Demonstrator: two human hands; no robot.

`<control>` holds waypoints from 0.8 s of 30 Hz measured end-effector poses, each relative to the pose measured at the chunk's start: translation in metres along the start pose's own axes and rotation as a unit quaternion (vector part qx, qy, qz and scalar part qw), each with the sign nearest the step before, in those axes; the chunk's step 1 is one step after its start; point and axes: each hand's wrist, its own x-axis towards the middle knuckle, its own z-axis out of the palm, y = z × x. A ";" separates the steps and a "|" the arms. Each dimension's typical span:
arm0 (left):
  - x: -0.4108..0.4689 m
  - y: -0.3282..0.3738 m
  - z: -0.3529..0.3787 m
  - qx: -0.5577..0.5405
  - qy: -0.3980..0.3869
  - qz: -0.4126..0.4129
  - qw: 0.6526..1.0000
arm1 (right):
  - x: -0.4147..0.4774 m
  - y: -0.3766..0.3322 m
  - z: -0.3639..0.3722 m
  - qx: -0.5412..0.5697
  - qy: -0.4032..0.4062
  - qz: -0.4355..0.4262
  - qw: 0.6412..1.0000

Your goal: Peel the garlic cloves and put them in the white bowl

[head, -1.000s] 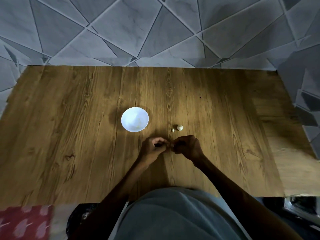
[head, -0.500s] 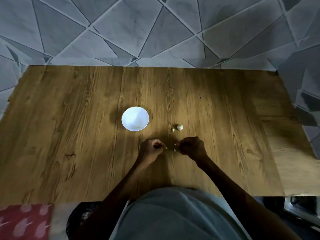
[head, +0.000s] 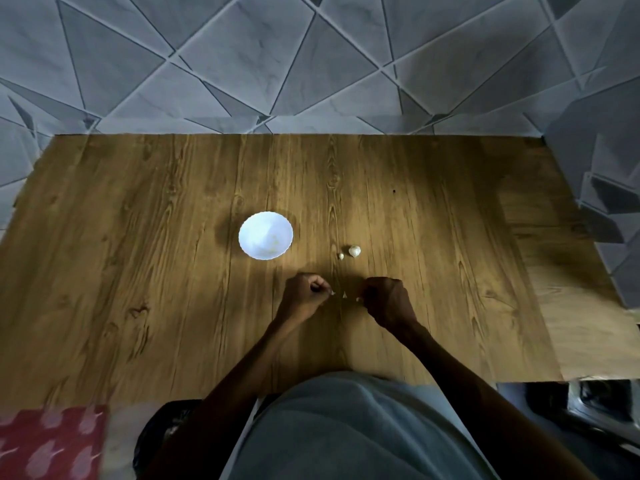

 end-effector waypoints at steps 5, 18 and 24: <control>-0.002 0.002 0.003 0.016 0.014 0.003 1.000 | -0.005 0.004 -0.003 0.007 -0.002 -0.013 1.000; -0.006 -0.005 -0.008 -0.021 0.068 -0.035 0.997 | 0.009 -0.022 0.002 -0.110 -0.025 -0.225 0.968; -0.014 -0.017 -0.020 -0.074 0.107 -0.044 0.991 | 0.016 -0.017 0.002 -0.222 -0.026 -0.409 0.885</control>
